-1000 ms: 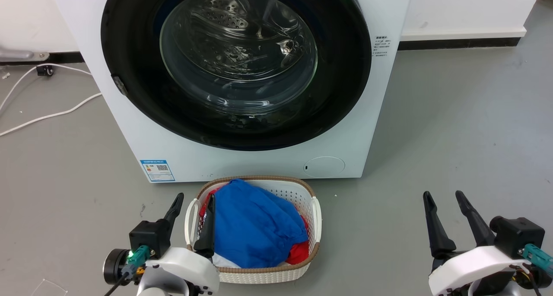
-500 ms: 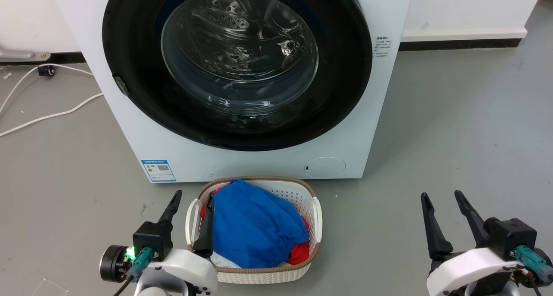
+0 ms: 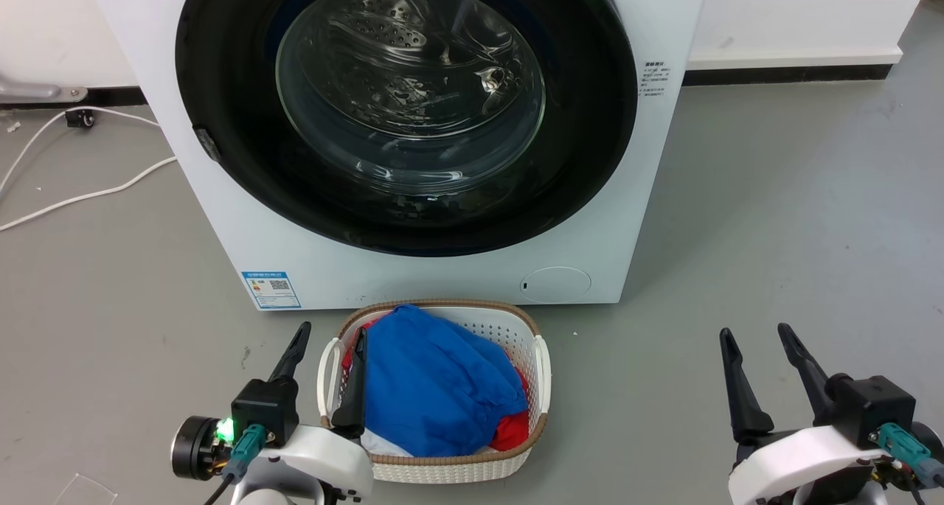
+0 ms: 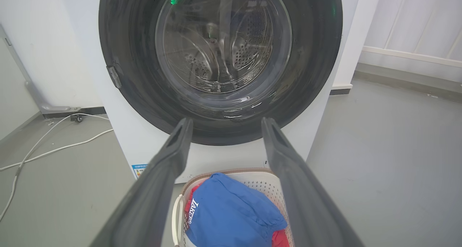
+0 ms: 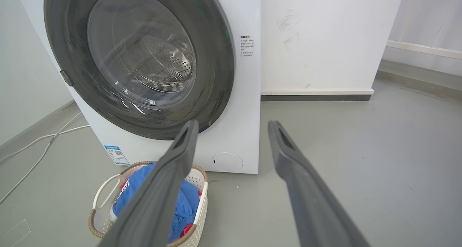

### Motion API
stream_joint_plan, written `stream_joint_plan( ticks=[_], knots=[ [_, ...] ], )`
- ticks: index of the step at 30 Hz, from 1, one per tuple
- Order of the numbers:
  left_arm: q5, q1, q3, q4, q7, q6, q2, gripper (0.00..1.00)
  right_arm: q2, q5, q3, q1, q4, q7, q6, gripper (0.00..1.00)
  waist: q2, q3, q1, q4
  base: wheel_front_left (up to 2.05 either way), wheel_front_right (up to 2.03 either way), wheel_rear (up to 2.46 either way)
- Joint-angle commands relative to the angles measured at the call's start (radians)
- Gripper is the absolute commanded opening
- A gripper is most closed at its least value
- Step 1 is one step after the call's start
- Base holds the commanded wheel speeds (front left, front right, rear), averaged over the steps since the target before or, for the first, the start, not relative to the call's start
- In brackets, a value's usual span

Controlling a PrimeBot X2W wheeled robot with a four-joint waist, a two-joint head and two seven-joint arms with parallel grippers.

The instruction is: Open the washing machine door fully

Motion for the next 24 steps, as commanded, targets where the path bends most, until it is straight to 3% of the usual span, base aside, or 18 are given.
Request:
stream_joint_plan(
  ticks=[1,10,11,12,13,20,22,24],
  knots=[
    [0.004,-0.010,0.007,0.000,-0.008,-0.002,0.000,1.00,0.004,-0.005,0.001,-0.003,0.004,-0.007,0.000,1.00,-0.0001,0.000,0.0000,0.000,0.00,0.00,0.00],
    [-0.010,-0.006,0.024,0.011,-0.006,-0.014,-0.016,1.00,0.004,0.024,0.002,-0.012,0.023,-0.014,0.000,1.00,-0.0001,0.000,0.0000,0.004,0.00,0.00,0.00],
    [-0.010,-0.007,0.026,0.014,-0.006,-0.015,-0.017,1.00,0.004,0.027,0.001,-0.012,0.024,-0.014,0.000,0.87,-0.0001,0.000,0.0000,0.004,0.00,0.00,0.00],
    [-0.010,-0.008,0.027,0.015,-0.006,-0.015,-0.018,1.00,0.004,0.029,0.001,-0.013,0.025,-0.014,0.000,0.40,-0.0001,0.000,0.0000,0.005,0.00,0.00,0.00],
    [-0.009,-0.009,0.029,0.016,-0.006,-0.016,-0.019,1.00,0.004,0.031,0.001,-0.013,0.026,-0.014,0.000,0.00,-0.0001,0.001,0.0000,0.005,0.00,0.00,0.00],
    [-0.004,-0.009,0.036,0.018,-0.006,-0.015,-0.025,1.00,0.004,0.043,0.005,-0.013,0.027,-0.006,0.000,0.00,-0.0001,0.002,0.0000,0.003,0.00,0.00,0.00],
    [-0.008,-0.008,0.039,0.018,-0.006,-0.016,-0.026,1.00,0.003,0.103,-0.003,-0.014,0.032,-0.004,0.000,0.00,-0.0001,0.002,0.0000,0.002,0.00,0.00,0.00],
    [-0.010,-0.009,0.041,0.017,-0.006,-0.016,-0.027,1.00,0.003,0.266,-0.014,-0.014,0.047,0.003,0.000,0.00,-0.0001,0.003,0.0000,0.001,0.00,0.00,0.00]
  ],
)
